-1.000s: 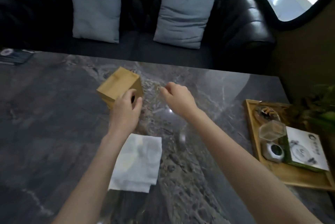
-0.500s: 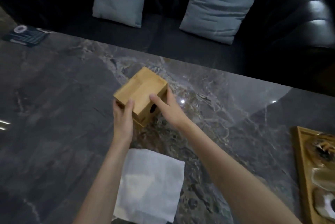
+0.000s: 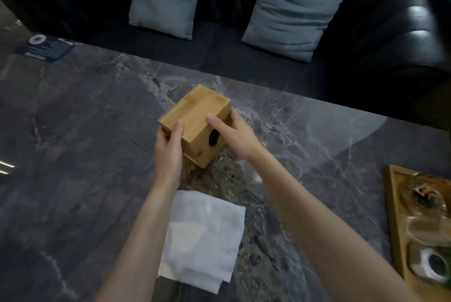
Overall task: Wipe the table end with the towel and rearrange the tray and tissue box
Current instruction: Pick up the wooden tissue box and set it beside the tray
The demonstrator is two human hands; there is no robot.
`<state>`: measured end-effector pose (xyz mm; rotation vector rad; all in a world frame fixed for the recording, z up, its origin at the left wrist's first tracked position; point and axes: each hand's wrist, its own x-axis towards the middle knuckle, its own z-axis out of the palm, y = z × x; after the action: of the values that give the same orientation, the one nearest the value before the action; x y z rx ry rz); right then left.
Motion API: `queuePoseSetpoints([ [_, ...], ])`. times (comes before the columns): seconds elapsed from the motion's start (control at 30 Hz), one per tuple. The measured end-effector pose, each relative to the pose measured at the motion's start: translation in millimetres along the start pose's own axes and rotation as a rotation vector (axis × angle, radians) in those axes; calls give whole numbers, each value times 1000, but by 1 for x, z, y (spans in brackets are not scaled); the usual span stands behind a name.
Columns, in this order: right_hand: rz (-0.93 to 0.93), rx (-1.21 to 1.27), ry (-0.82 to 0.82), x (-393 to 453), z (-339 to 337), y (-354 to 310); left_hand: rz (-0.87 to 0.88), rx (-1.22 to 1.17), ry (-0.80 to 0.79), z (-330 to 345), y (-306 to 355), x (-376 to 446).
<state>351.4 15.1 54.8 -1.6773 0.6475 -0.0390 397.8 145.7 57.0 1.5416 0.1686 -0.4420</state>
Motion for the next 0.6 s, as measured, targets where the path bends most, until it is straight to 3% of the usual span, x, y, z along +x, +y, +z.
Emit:
queuePoseSetpoints([
  [0.23,-89,-113,144,-43,-30,-23,70,6,-89,12,31,-54],
  [0.6,-217,18,375,-161,-88,-30,246,62,-295,31,45,-159],
])
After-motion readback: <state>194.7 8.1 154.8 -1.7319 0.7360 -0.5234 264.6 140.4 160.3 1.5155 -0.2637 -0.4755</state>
